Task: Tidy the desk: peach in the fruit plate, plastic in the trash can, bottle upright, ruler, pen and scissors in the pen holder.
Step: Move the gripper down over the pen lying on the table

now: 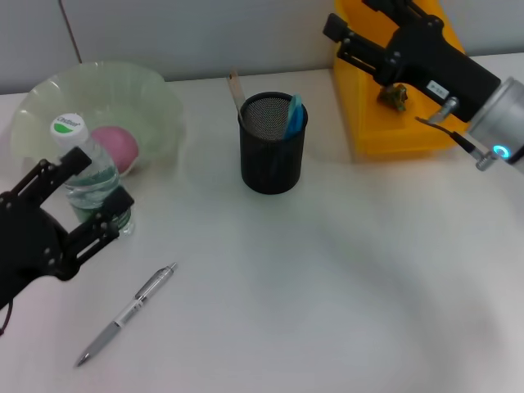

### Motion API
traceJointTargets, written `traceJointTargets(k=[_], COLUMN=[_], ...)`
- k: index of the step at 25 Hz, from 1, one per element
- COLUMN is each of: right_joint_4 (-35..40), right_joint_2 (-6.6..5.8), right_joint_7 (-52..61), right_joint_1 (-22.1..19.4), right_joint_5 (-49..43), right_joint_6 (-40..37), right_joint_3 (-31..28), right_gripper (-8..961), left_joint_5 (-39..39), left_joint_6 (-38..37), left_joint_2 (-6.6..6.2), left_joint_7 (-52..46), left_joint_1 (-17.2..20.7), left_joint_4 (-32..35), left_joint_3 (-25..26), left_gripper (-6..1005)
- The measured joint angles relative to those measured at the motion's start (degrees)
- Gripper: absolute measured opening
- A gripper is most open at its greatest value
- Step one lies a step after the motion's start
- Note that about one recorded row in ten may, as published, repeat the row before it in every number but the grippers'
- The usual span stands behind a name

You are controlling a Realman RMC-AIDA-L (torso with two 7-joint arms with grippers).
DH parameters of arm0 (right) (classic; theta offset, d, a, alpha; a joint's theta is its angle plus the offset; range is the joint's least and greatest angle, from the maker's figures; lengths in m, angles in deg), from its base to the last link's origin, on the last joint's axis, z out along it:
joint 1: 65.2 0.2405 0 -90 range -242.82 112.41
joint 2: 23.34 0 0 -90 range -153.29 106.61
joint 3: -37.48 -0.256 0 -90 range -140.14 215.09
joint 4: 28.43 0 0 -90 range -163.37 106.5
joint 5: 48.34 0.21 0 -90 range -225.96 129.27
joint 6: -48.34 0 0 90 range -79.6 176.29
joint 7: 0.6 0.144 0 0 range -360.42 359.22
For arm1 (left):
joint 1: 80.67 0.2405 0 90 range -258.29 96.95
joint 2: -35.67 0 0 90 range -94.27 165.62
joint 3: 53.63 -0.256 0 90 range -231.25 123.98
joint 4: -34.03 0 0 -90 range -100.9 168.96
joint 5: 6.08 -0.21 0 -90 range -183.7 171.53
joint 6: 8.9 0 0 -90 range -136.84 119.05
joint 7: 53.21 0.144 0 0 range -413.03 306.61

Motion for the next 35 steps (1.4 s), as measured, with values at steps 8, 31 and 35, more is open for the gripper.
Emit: traceJointTargets(k=[8,31,35], right_joint_4=[0.9,9.9,13.6], right_joint_2=[-0.08,-0.14,-0.17], right_joint_7=[0.7,8.4,10.1], right_joint_1=[-1.5,-7.1,-9.9], right_joint_5=[-0.2,-0.9,-2.8], right_joint_6=[-0.3,-1.0,-1.6], right_joint_3=[0.1,2.8,5.1], right_gripper=[832,831,831], left_joint_5=[-9.4,-55.0,-67.8], left_joint_6=[17.4,30.3,30.2], left_joint_2=[3.47,3.72,3.73], left_joint_7=[-2.6,-56.6,-71.5], left_joint_1=[9.7,17.5,15.8], left_joint_4=[25.3,65.0,69.8], left_joint_3=[1.4,-0.8,-2.8], left_gripper=[751,747,747])
